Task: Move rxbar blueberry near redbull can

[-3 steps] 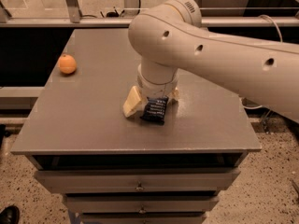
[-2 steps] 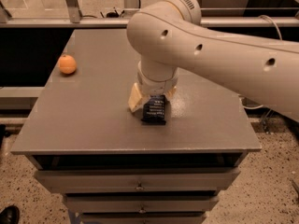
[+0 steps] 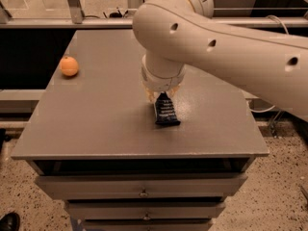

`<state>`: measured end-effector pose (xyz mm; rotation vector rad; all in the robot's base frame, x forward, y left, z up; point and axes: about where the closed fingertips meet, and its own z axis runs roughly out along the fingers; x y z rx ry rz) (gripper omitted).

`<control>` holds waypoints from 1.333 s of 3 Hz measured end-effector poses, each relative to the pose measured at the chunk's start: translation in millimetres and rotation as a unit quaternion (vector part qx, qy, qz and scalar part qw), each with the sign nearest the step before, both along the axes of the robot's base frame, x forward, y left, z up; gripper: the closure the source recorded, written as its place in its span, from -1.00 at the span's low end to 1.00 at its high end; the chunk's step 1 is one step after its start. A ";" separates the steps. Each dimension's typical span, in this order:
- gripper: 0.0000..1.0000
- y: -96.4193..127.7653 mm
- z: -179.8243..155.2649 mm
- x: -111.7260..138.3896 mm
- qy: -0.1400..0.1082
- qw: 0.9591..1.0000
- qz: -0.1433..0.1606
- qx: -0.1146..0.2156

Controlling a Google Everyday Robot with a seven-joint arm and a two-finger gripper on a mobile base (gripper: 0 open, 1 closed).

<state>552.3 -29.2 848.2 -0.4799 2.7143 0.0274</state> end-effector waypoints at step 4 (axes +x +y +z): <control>1.00 -38.3 69.8 33.1 -0.140 0.987 0.067 -0.045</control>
Offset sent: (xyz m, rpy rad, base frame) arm 0.0489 -0.0582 0.1038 -0.0877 -0.2956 0.1577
